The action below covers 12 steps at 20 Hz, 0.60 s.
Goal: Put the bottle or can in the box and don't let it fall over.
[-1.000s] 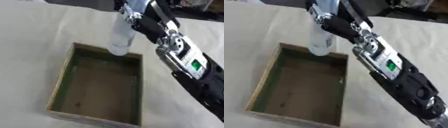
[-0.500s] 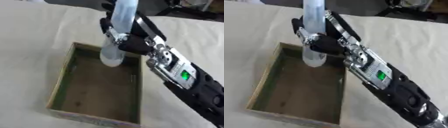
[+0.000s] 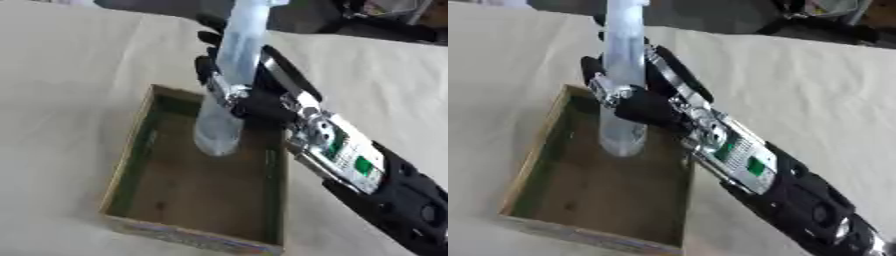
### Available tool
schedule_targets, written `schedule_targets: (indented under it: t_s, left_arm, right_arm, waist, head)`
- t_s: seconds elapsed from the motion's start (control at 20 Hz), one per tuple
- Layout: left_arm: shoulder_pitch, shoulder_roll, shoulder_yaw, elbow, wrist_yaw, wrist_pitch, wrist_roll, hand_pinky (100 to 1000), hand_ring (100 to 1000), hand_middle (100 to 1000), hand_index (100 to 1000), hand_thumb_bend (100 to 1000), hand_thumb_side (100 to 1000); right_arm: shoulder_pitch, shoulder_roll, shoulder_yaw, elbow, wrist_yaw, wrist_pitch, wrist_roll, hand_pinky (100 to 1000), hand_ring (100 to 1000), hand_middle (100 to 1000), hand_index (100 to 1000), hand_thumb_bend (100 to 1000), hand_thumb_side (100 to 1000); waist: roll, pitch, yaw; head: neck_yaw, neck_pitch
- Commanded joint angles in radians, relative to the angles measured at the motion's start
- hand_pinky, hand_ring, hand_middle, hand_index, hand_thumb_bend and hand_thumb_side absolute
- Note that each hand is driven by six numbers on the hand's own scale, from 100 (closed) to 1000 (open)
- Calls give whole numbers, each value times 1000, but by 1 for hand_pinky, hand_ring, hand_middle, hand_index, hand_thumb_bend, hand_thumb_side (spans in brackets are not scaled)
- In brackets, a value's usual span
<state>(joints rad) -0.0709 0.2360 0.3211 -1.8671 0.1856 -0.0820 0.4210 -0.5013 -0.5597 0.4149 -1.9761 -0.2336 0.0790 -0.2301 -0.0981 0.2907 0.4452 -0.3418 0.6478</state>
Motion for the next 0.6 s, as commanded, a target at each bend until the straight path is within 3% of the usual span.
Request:
schedule_targets:
  t_s: [0.05, 0.6]
  left_arm:
    - [-2, 14, 17, -8, -1, 0, 8, 1000, 752, 814, 713, 606, 466]
    - [7, 9, 42, 3, -6, -6, 29, 1000, 751, 813, 712, 603, 465]
  right_arm:
    - [-1, 0, 10, -24, 0, -4, -26, 1000, 1000, 1000, 465, 100, 470]
    - [40, 12, 56, -24, 83, 12, -62, 1000, 1000, 1000, 635, 100, 470]
  waist:
    - [6, -16, 2]
    - [8, -10, 4]
  head:
    - [-2, -6]
    - [-4, -7]
